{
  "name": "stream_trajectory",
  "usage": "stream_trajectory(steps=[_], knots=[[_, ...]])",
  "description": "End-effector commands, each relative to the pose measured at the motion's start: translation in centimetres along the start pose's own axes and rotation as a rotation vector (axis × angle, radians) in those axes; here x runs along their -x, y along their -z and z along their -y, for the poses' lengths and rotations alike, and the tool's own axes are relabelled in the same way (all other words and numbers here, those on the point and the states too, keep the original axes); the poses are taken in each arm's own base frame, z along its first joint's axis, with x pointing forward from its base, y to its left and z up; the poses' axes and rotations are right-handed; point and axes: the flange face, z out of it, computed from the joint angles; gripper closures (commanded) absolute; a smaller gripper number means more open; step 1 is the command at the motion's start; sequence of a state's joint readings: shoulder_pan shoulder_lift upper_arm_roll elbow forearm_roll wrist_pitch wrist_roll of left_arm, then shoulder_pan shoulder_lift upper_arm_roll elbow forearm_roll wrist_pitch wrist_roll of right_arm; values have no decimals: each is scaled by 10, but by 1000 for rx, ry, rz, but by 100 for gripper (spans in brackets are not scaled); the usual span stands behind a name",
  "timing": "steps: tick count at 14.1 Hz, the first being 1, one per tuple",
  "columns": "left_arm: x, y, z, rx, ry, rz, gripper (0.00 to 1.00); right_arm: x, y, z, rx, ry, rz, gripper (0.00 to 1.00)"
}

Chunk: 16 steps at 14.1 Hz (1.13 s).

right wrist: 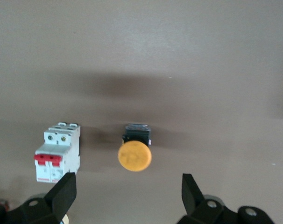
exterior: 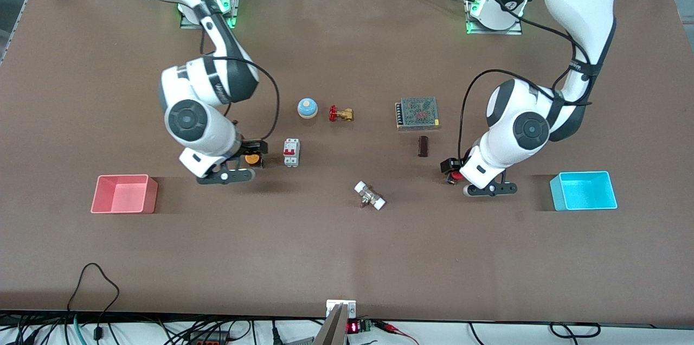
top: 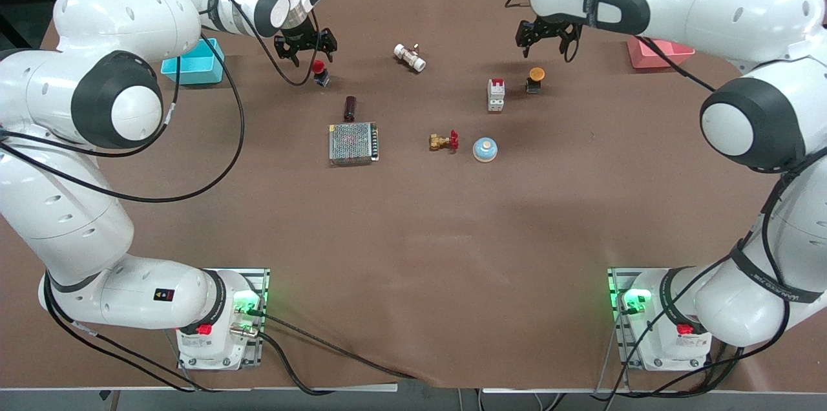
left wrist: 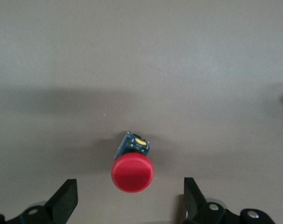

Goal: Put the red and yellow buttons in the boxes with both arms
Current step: 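Reach the right gripper to yellow button while the left gripper reaches red button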

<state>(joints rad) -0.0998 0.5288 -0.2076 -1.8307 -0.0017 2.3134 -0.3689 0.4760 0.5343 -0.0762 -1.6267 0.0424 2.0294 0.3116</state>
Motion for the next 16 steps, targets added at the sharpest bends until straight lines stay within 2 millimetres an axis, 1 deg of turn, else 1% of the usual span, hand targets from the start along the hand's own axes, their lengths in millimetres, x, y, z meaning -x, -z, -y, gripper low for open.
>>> stream_trajectory(steps=[1,4,8,10,12,16], knots=[[4,-10,-3,-13,-5,-1,5,-3,-19,9,3,-17,-1,0],[1,-8,-3,-9,-3,-9,13,-10,-44,5,9,-17,-8,0],[-4,-16,-1,2,3,-32,24,-13,-57,3,6,-18,-6,0],[-4,-16,-1,1,2,-34,32,-14,-69,3,11,-14,2,0],[-3,-16,-1,0,2,-32,37,-9,-85,7,21,-8,28,0],[-4,-18,0,-10,-6,-33,50,-7,-92,6,26,-9,41,0]])
